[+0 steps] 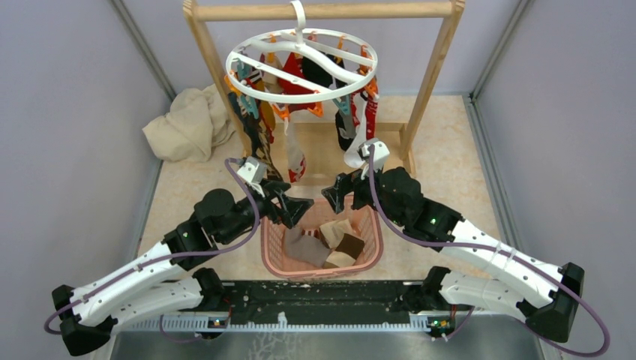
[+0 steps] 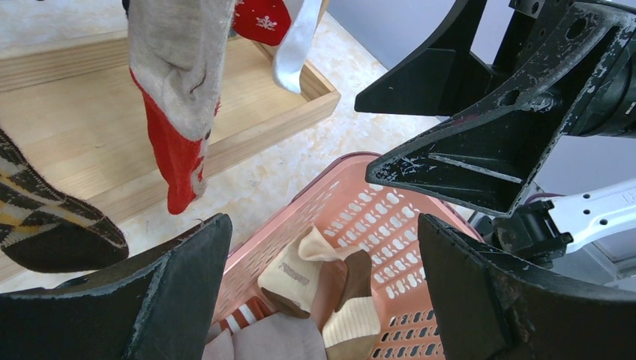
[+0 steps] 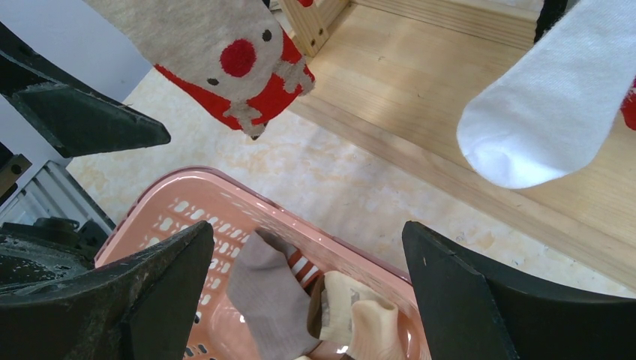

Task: Remove the socks clipped to the hanger
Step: Remove the sock from the hanger.

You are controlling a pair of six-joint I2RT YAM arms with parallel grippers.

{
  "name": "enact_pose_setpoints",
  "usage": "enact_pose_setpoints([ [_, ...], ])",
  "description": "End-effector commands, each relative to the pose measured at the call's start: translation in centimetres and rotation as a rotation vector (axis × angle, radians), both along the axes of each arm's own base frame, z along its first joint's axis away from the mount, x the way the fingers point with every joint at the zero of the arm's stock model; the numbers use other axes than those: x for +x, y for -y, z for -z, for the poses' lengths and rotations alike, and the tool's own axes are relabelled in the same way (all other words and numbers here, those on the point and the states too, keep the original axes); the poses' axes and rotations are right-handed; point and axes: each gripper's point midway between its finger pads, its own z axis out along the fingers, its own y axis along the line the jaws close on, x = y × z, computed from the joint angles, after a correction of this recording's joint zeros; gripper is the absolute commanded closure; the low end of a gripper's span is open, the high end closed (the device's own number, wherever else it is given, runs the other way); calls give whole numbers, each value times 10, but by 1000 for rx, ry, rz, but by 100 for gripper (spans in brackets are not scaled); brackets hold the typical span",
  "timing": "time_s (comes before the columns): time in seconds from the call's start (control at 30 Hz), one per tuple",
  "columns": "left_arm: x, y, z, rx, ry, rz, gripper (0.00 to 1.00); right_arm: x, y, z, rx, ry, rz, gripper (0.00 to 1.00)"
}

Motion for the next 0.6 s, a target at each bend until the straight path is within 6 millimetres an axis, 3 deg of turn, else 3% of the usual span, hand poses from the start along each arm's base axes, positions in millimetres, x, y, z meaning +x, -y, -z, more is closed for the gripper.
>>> enact_pose_setpoints([
  [0.0,-7,0,-24,-51,38,28,1,3,-1,-31,83,44,9,3],
  [0.57,-23,-10,-48,-169,127,73,1,2,0,-25,82,31,11,3],
])
